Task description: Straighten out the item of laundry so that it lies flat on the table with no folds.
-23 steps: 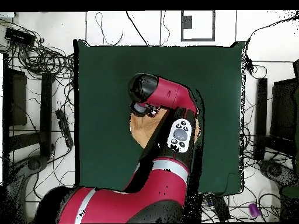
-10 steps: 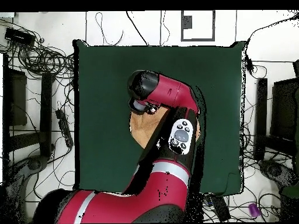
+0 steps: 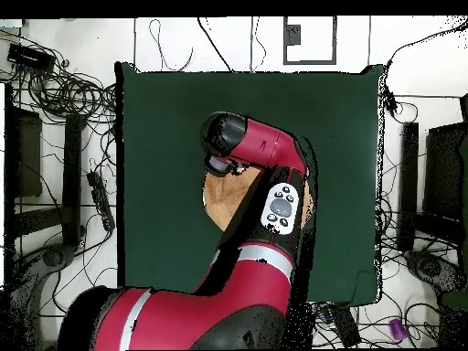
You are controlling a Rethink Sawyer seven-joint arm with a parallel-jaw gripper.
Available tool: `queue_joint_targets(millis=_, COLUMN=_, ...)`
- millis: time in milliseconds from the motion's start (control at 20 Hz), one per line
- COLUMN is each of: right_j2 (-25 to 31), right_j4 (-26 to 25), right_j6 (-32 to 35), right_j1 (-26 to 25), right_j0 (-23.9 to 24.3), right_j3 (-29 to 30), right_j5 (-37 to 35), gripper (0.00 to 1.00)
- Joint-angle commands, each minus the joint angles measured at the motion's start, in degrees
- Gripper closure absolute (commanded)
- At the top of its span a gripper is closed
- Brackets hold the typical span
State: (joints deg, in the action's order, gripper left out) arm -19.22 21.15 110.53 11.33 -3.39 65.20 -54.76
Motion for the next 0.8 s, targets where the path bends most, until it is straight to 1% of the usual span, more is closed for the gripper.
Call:
queue_joint_targets(millis=50, right_j2=6.8, right_j4=4.1, right_j6=17.7, right_j1=-4.3, right_j0=-2.5, right_j3=-0.1, right_j5=3.2, gripper=0.0)
queue_joint_targets(millis=250, right_j2=6.7, right_j4=5.4, right_j6=19.2, right_j1=-4.9, right_j0=-3.0, right_j3=-0.6, right_j5=2.8, gripper=0.0)
queue_joint_targets(millis=550, right_j2=6.4, right_j4=7.4, right_j6=20.2, right_j1=-2.8, right_j0=-3.9, right_j3=1.1, right_j5=0.2, gripper=0.0)
queue_joint_targets(millis=700, right_j2=6.2, right_j4=8.0, right_j6=20.5, right_j1=-2.8, right_j0=-4.2, right_j3=1.5, right_j5=0.4, gripper=0.0)
queue_joint_targets(millis=800, right_j2=5.7, right_j4=7.9, right_j6=20.7, right_j1=-2.7, right_j0=-4.3, right_j3=1.1, right_j5=-0.8, gripper=0.0)
